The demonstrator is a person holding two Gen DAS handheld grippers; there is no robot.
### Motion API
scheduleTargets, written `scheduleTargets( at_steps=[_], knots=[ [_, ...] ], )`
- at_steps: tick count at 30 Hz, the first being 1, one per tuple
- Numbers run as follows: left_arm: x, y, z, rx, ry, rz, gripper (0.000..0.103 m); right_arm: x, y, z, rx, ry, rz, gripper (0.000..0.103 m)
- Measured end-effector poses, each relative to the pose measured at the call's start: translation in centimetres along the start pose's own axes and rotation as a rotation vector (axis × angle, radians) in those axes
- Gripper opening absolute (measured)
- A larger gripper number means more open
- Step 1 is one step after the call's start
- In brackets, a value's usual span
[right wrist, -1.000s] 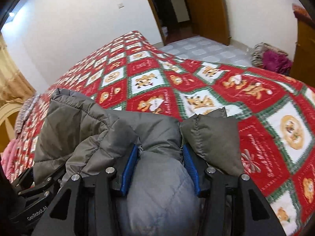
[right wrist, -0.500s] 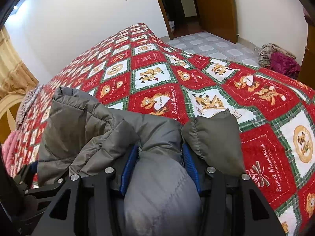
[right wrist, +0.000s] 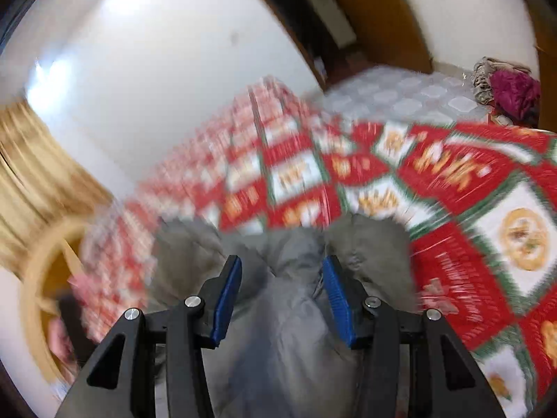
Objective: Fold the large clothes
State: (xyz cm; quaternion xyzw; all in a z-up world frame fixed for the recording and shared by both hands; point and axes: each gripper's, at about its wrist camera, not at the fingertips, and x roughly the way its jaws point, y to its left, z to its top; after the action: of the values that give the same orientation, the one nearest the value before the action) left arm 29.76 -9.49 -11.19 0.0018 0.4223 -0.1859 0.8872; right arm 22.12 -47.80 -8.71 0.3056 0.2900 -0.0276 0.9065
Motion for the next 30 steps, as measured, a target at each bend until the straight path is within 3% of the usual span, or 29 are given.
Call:
scheduleTargets(
  at_steps=[2,5,8,10,13,15,18,22,26,28,30],
  knots=[
    [-0.3,0.3,-0.2,-0.016,-0.025,-0.018,0.103,-2.1,-1.0,0.2,0.010,-0.052,-0.090,0.050],
    [-0.8,0.7,-0.3,-0.045,-0.060,-0.046,0.103,-1.9,-3.0,-0.4,0.061,-0.024,-0.158,0.043],
    [-1.4,1.0,-0.4,-0.062,-0.095,-0.069,0.103,1.9,-3.3,-2.0,0.084,0.127,-0.102,0.026],
    [-1.8,1.1,-0.5,-0.062,-0.117,-0.087,0.103,3.7,-2.7,-3.1,0.130,0.164,0.002,0.024],
    [-1.8,0.8,-0.4,-0.055,-0.135,-0.119,0.103,5.6,-1.2,-3.5,0.100,0.228,0.118,0.024],
    [-1.3,0.2,-0.2,-0.040,-0.121,-0.110,0.103,7.5,-1.2,-3.9,0.105,0.291,0.151,0.019],
    [-0.2,-0.7,0.1,-0.011,-0.078,-0.053,0.103,8.4,-1.7,-3.7,0.118,0.294,0.168,0.011],
    [0.4,-1.6,0.0,0.035,-0.050,0.011,0.103,8.0,-2.0,-3.6,0.102,0.292,0.182,0.011],
    [0.3,-1.7,-0.3,0.057,-0.046,0.019,0.103,5.2,-4.7,-4.3,0.210,0.235,0.220,0.015],
    [0.3,-1.8,-0.3,0.060,-0.045,0.025,0.103,3.1,-6.0,-4.5,0.272,0.235,0.198,0.019],
    [0.3,-2.0,-0.3,0.066,-0.046,0.034,0.103,1.2,-5.9,-3.8,0.236,0.219,0.130,0.023]
  ],
)
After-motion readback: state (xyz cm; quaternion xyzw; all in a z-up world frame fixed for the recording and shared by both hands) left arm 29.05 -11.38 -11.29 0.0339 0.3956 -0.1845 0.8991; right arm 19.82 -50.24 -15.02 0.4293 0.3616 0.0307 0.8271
